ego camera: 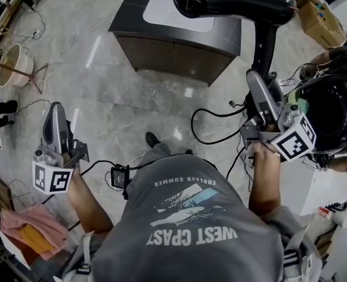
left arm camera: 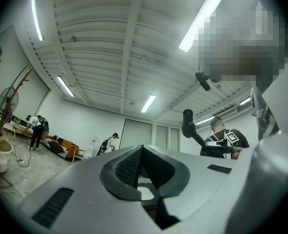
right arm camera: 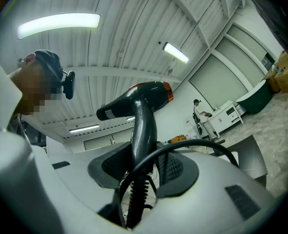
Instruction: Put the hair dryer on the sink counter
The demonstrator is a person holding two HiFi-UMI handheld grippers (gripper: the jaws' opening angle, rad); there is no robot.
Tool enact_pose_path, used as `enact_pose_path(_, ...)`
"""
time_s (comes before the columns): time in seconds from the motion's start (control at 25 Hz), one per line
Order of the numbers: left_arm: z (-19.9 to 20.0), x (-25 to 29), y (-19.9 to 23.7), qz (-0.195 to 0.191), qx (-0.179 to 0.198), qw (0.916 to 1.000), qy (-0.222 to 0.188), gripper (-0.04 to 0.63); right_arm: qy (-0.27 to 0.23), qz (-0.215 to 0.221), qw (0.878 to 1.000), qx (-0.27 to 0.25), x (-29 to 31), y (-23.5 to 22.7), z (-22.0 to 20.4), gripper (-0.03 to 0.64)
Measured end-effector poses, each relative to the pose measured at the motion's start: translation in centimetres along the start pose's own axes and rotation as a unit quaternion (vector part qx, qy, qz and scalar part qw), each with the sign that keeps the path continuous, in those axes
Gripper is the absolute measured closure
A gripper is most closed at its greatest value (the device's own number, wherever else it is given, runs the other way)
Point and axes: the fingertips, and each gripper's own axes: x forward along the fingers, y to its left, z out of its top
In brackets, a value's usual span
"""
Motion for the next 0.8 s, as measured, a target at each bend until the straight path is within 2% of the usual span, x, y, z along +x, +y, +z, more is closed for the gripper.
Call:
enact_pose_path(0.28,0.9,3.0,6.7,-0.017,0.004,0.9997,-0.015,0.579,-0.017,-0.009,1.000,0.006,6.1,0.1,-0.8,0.449)
enact_pose_path(0.48,0.1,6.4,11.2,-0.034,-0.012,0.9994,-0.004,0.580,-0.012,-0.018,1.000,0.015,12.1,-0.9,-1.3,0.449)
enact_pose_path(0.8,-0.4,6.7,11.4,-0.032,-0.015,0.9994,-0.002,0.579,0.001,-0.010,1.000,0.012,13.5,-1.3,-1.4,0.449)
